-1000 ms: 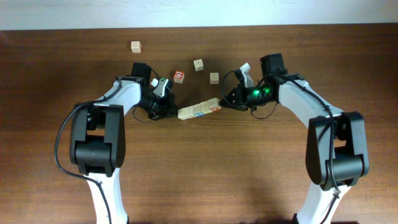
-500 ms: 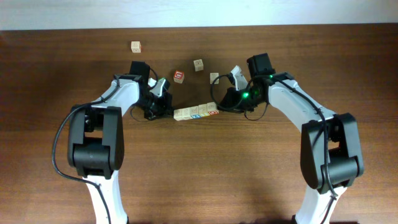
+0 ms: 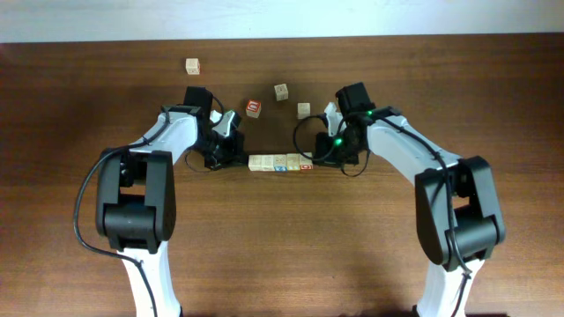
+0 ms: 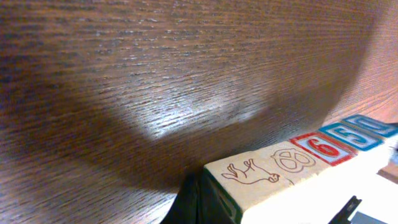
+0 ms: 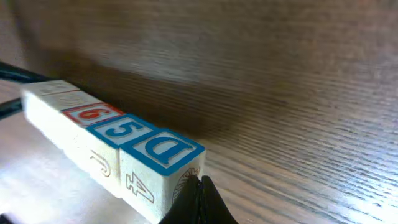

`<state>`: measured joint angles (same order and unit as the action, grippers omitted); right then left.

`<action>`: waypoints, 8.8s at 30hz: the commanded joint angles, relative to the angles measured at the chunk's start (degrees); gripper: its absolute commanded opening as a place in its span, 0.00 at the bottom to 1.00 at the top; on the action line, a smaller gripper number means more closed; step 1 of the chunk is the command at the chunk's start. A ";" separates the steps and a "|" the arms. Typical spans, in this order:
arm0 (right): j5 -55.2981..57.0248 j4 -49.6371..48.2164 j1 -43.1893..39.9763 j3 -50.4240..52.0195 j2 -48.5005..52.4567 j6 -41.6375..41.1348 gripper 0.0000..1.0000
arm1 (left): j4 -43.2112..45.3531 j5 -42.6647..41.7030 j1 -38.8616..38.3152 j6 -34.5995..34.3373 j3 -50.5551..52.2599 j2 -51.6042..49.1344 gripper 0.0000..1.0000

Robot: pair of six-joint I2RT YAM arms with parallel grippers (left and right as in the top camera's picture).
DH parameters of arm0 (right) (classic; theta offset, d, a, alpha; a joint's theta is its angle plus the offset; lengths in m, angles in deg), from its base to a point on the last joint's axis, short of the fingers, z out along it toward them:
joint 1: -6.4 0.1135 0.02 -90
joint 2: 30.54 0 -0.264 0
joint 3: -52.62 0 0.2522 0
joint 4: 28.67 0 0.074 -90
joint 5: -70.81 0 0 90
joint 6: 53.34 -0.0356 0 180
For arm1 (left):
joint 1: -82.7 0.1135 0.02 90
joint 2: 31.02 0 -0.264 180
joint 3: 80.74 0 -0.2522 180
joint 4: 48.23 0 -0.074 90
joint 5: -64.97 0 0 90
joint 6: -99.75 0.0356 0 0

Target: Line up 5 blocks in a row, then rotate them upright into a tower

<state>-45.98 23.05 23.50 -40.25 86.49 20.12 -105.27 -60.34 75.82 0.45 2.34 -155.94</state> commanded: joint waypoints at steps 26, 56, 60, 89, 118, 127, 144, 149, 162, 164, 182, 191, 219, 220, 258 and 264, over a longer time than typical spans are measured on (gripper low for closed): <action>-4.26 1.36 1.29 0.35 4.07 -3.45 0.04 | -4.37 15.45 -3.65 2.75 0.50 -2.14 0.00; 10.08 31.21 5.05 -3.04 -11.56 -10.71 0.58 | -21.59 37.94 5.29 -1.40 -13.60 32.83 0.37; 14.12 28.41 9.40 2.12 -11.56 -17.42 0.61 | -21.99 37.92 5.29 -1.40 -13.09 32.48 0.73; 18.27 6.84 8.81 10.51 -10.80 -17.07 0.24 | -21.97 37.92 5.29 -1.38 -13.09 32.48 0.99; 15.45 11.41 10.91 -12.92 -2.40 -3.89 0.58 | -21.97 37.92 5.29 -1.38 -13.09 32.48 0.99; 25.59 9.11 17.44 -12.92 5.73 -1.60 0.58 | -21.97 37.92 5.29 -1.40 -13.09 32.48 0.99; 32.72 6.75 15.34 -12.96 7.17 -10.19 0.22 | -21.97 37.92 5.29 -1.38 -13.09 32.48 0.99; 33.70 6.54 13.11 -12.94 7.17 -14.05 0.22 | -21.97 37.92 5.29 -1.38 -13.09 32.48 0.99; 34.03 6.12 11.65 -12.96 7.08 -15.91 0.31 | -21.97 37.92 5.29 -1.38 -13.09 32.48 0.99; 32.68 6.99 11.65 -13.38 6.99 -15.91 0.37 | -21.97 37.92 5.29 -1.38 -13.09 32.48 0.99; 19.61 14.86 16.72 -26.93 9.44 -2.10 0.56 | -21.97 37.92 5.29 -1.38 -13.09 32.48 0.99; 20.13 14.14 20.50 -26.91 14.56 2.82 0.57 | -21.97 37.92 5.29 -1.38 -13.09 32.48 0.99; 19.80 19.10 21.62 -26.97 14.19 5.33 0.32 | -21.97 37.92 5.29 -1.38 -13.09 32.48 0.99; 19.96 19.08 21.62 -26.97 14.19 5.27 0.32 | -21.97 37.92 5.29 -1.38 -13.09 32.48 0.99; 25.29 29.44 14.38 -37.88 14.14 -10.21 0.57 | -21.97 37.92 5.29 -1.38 -13.09 32.48 0.99; 13.07 35.95 18.25 -38.77 14.47 -7.28 0.57 | -21.97 37.92 5.29 -1.38 -13.09 32.48 0.99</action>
<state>-26.63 57.43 38.37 -79.49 100.31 11.23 -127.20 -23.05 81.07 -0.79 -11.08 -122.94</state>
